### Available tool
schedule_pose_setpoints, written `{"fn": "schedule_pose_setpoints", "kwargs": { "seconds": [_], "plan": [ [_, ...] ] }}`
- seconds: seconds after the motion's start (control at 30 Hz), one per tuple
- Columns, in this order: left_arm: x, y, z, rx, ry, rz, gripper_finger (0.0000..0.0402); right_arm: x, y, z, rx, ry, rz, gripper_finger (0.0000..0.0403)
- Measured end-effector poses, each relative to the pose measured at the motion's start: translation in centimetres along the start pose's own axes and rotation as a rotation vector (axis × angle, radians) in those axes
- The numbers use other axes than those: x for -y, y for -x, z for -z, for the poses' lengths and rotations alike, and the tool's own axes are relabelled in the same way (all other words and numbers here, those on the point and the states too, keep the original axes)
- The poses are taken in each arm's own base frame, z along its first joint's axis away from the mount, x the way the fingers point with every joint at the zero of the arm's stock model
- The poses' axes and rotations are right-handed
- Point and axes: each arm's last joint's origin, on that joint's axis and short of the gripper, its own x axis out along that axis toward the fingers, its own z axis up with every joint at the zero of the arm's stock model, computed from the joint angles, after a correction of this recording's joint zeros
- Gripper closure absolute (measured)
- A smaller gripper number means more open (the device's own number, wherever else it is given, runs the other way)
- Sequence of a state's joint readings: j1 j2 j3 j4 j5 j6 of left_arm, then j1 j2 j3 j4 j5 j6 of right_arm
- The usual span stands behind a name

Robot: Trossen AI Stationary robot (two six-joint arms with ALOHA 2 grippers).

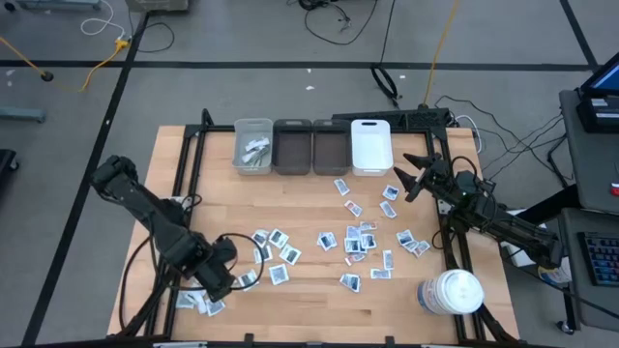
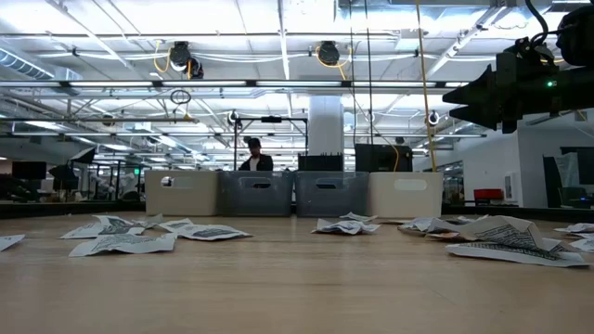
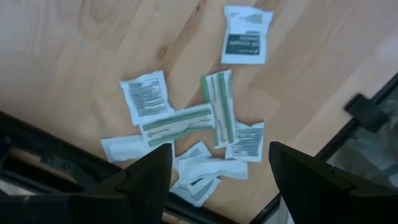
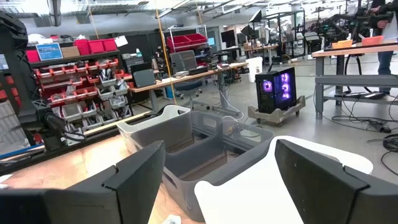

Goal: Pick & Place First Aid Supplies
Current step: Put the bandage into the gray bin

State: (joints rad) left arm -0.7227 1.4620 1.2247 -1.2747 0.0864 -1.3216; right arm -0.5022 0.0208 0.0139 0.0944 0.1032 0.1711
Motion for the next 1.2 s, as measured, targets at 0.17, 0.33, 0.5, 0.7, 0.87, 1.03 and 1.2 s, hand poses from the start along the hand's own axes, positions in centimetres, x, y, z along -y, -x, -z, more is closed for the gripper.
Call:
{"fn": "schedule_pose_setpoints", "kwargs": {
  "seconds": [0.17, 0.33, 0.5, 0.7, 0.87, 1.03, 1.2],
  "plan": [
    [0.7, -1.7, -0.2, -0.018, 0.001, -0.031, 0.0128, 0.0, 0.0, 0.0, 0.000, 0.000, 0.000, 0.0105],
    [1.6, -3.9, -0.4, -0.029, -0.014, -0.028, 0.0128, 0.0, 0.0, 0.0, 0.000, 0.000, 0.000, 0.0105],
    [2.2, -5.7, -0.4, -0.030, -0.020, -0.026, 0.0128, 0.0, 0.0, 0.0, 0.000, 0.000, 0.000, 0.0105],
    [2.8, -7.9, -0.6, -0.037, -0.032, -0.012, 0.0128, 0.0, 0.0, 0.0, 0.000, 0.000, 0.000, 0.0105],
    [3.0, -9.8, -0.8, -0.042, -0.052, -0.064, 0.0128, 0.0, 0.0, 0.0, 0.000, 0.000, 0.000, 0.0105],
    [2.6, -11.8, -1.0, -0.028, -0.057, -0.104, 0.0128, 0.0, 0.0, 0.0, 0.000, 0.000, 0.000, 0.0105],
    [2.5, -12.7, -1.1, -0.017, -0.061, -0.129, 0.0128, 0.0, 0.0, 0.0, 0.000, 0.000, 0.000, 0.0105]
  ]
}}
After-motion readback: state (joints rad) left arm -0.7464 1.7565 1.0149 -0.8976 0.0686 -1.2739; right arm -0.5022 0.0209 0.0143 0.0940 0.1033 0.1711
